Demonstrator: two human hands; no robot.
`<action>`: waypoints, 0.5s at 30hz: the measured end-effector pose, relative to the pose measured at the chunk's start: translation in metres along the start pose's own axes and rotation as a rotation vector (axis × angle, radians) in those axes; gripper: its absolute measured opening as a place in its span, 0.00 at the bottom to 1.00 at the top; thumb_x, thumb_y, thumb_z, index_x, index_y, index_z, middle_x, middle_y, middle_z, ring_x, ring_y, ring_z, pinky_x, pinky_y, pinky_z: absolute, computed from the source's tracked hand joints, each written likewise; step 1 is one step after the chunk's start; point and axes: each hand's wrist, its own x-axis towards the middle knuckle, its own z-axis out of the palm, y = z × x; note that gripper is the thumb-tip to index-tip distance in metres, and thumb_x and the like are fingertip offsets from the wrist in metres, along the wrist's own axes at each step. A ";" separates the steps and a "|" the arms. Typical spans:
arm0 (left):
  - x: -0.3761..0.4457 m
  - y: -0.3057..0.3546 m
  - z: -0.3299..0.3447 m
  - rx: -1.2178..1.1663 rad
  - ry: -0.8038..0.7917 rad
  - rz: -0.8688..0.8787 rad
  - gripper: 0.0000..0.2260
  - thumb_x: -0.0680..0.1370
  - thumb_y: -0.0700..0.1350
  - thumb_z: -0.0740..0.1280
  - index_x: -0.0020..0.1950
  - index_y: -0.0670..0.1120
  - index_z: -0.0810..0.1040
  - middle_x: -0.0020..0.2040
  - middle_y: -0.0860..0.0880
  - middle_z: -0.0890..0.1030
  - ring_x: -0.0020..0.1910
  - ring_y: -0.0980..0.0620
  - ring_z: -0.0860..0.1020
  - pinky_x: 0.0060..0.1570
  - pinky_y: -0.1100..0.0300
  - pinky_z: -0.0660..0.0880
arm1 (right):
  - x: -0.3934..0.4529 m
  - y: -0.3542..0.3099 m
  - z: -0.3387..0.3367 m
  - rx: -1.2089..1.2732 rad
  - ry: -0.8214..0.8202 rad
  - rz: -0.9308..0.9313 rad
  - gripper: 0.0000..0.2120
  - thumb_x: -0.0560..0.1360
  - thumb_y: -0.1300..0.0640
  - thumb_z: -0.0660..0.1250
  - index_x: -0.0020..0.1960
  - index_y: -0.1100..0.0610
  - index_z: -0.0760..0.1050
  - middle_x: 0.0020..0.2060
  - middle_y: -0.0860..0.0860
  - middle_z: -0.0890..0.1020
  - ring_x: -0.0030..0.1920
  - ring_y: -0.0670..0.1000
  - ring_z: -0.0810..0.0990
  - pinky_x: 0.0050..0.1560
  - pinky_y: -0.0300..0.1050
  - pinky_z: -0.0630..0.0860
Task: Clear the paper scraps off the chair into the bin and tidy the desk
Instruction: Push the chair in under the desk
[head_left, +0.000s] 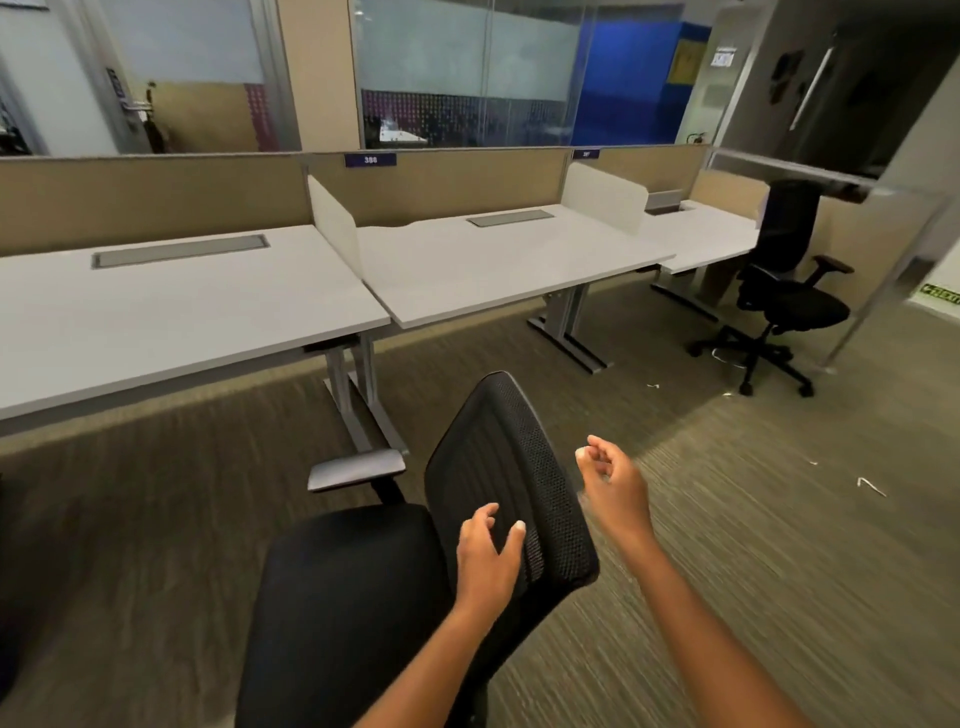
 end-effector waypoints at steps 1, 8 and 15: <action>0.006 0.010 0.021 0.022 0.008 0.012 0.24 0.77 0.51 0.67 0.71 0.45 0.69 0.66 0.46 0.72 0.65 0.51 0.71 0.68 0.54 0.69 | 0.017 0.008 -0.004 -0.015 -0.017 -0.006 0.18 0.78 0.50 0.64 0.65 0.55 0.75 0.53 0.50 0.82 0.51 0.46 0.80 0.50 0.39 0.74; 0.048 0.051 0.119 0.236 0.046 -0.008 0.38 0.76 0.57 0.65 0.78 0.44 0.51 0.76 0.41 0.56 0.76 0.42 0.56 0.74 0.52 0.58 | 0.127 0.037 0.000 -0.310 -0.290 -0.298 0.17 0.76 0.64 0.66 0.64 0.57 0.75 0.58 0.53 0.80 0.57 0.52 0.79 0.61 0.48 0.75; 0.064 0.028 0.135 0.475 -0.046 -0.017 0.40 0.77 0.53 0.61 0.79 0.46 0.39 0.79 0.37 0.40 0.79 0.40 0.42 0.77 0.51 0.48 | 0.196 0.048 0.039 -0.985 -0.674 -0.691 0.41 0.71 0.73 0.62 0.77 0.45 0.56 0.77 0.51 0.58 0.76 0.54 0.61 0.72 0.49 0.64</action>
